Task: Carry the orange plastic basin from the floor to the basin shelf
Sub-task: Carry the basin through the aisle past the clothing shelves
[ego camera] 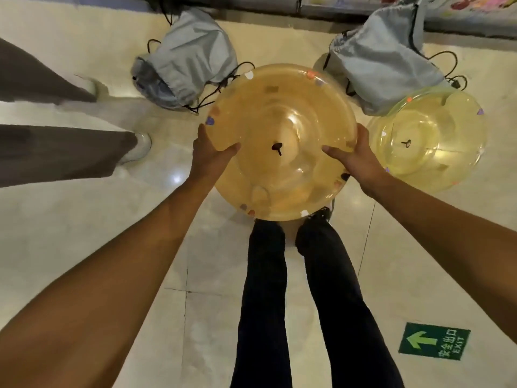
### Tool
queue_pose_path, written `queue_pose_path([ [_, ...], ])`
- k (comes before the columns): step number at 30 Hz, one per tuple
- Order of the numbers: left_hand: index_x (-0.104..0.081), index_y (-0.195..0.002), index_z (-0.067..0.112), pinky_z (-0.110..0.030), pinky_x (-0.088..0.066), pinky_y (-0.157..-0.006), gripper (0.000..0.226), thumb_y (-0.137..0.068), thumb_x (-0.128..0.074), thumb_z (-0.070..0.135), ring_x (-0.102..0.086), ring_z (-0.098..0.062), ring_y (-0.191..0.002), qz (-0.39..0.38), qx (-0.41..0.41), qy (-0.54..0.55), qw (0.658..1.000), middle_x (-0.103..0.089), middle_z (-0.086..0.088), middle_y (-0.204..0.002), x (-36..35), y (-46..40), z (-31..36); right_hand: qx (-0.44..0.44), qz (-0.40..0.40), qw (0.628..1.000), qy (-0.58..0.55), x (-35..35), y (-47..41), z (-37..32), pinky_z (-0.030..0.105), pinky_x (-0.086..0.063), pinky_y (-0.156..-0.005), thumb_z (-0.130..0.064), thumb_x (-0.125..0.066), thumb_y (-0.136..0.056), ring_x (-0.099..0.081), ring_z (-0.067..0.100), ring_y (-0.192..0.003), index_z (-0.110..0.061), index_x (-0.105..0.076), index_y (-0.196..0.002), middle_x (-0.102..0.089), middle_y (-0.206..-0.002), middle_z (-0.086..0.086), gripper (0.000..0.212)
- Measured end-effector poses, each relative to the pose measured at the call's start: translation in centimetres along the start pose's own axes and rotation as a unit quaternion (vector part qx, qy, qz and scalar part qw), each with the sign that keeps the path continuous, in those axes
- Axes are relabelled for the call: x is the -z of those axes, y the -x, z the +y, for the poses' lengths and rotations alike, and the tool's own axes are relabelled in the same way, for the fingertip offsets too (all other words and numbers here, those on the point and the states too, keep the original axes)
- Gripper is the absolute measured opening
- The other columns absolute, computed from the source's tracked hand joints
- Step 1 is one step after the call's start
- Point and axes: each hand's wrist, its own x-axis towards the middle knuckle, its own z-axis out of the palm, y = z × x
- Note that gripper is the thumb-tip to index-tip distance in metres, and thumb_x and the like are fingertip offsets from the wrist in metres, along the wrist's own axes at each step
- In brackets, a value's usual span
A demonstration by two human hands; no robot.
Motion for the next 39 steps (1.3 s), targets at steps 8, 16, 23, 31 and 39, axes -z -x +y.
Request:
queue_pose_path([
  [8,-0.019,-0.168,0.02,-0.032,-0.042,-0.102,0.105,-0.088,-0.084,0.04,-0.048,-0.032,-0.143,-0.006,0.025,-0.009,1.0,-0.039,-0.014,-0.161,-8.1,-12.5,-3.7,-0.018,-0.005,0.999,0.034,-3.1,-13.9,5.7,0.062,-0.058,-0.086,-0.038,-0.078,-0.092,-0.06,0.007,-0.096,-0.026,-0.018,-0.158,-0.052,-0.135,-0.002,0.09],
  [16,-0.015,-0.168,0.024,-0.037,-0.043,-0.099,0.114,-0.082,-0.09,0.036,-0.046,-0.033,-0.145,-0.016,0.032,-0.009,0.999,-0.034,-0.013,-0.163,-11.9,-17.6,-7.2,-0.042,-0.018,0.999,0.028,-5.9,-20.7,10.6,0.023,-0.051,-0.047,-0.04,-0.085,-0.08,-0.057,0.033,-0.126,-0.029,-0.005,-0.165,-0.044,-0.152,0.004,0.117],
  [23,-0.007,-0.169,0.021,-0.032,-0.043,-0.099,0.121,-0.082,-0.09,0.034,-0.045,-0.033,-0.145,-0.004,0.022,-0.019,1.0,-0.03,-0.017,-0.162,-12.8,-18.8,-8.8,-0.03,-0.024,0.999,-0.004,-6.8,-22.3,12.9,0.034,-0.058,-0.083,-0.031,-0.087,-0.083,-0.053,0.026,-0.134,-0.031,-0.002,-0.165,-0.042,-0.149,-0.003,0.118],
  [31,-0.013,-0.169,0.017,-0.031,-0.041,-0.097,0.112,-0.086,-0.087,0.034,-0.047,-0.034,-0.142,-0.02,-0.001,-0.037,0.999,-0.035,-0.018,-0.161,-9.9,-12.4,-2.7,-0.021,-0.011,0.998,-0.051,-2.5,-14.8,9.1,0.053,-0.055,-0.104,-0.041,-0.09,-0.073,-0.051,0.023,-0.134,-0.026,-0.01,-0.164,-0.045,-0.144,-0.006,0.122],
  [39,-0.016,-0.17,0.022,-0.04,-0.043,-0.109,0.109,-0.087,-0.087,0.025,-0.045,-0.033,-0.144,-0.069,-0.046,-0.039,0.996,-0.037,-0.013,-0.161,-4.9,2.0,10.1,-0.042,0.047,0.99,-0.124,8.5,1.6,2.0,0.059,-0.053,-0.104,-0.042,-0.091,-0.072,-0.049,0.026,-0.137,-0.032,-0.014,-0.164,-0.042,-0.154,-0.001,0.12],
])
